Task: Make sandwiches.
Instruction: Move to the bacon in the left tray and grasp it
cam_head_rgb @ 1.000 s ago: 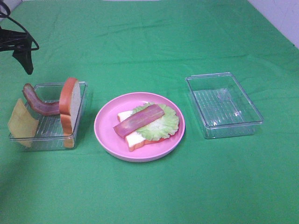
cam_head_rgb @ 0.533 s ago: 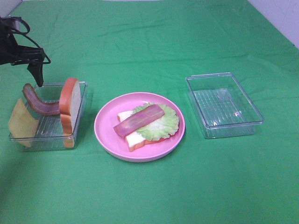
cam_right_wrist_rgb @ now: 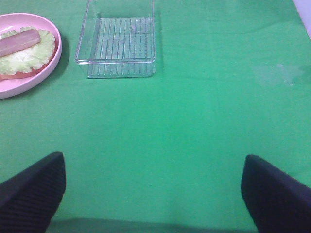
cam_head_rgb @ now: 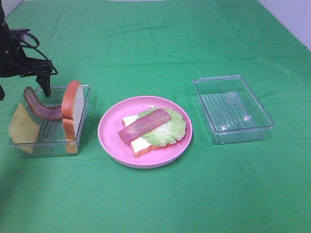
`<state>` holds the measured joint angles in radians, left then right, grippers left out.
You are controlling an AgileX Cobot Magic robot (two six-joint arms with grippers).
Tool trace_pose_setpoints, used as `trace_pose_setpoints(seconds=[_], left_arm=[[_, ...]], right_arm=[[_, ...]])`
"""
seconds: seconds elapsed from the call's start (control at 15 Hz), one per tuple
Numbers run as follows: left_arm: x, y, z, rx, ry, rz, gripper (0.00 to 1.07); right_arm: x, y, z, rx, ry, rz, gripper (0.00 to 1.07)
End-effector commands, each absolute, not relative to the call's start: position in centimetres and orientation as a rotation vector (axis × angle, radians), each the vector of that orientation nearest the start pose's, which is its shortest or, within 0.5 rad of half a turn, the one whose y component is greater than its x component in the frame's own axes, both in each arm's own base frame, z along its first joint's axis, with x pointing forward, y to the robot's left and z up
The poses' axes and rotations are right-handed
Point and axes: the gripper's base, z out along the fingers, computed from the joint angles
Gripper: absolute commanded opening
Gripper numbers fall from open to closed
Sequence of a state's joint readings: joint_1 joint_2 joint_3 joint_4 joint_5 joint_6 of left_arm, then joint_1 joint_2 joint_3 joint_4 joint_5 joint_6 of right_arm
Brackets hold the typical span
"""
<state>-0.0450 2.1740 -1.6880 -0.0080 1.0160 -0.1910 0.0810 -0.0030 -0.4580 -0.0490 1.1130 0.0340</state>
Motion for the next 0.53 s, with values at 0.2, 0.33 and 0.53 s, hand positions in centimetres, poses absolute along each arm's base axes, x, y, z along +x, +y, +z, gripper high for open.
trace_pose_setpoints(seconds=[0.2, 0.33, 0.53], left_arm=[[44.64, -2.44, 16.17, -0.22, 2.989, -0.054, 0.96], [44.61, -2.47, 16.16, -0.226, 2.993, -0.059, 0.94], [44.43, -2.46, 16.14, -0.235, 3.012, -0.055, 0.78]], right_arm=[[-0.66, -0.39, 26.11, -0.055, 2.092, 0.012, 0.94], [-0.66, -0.39, 26.11, -0.055, 2.092, 0.012, 0.94], [-0.66, -0.39, 26.11, -0.055, 2.092, 0.012, 0.94]])
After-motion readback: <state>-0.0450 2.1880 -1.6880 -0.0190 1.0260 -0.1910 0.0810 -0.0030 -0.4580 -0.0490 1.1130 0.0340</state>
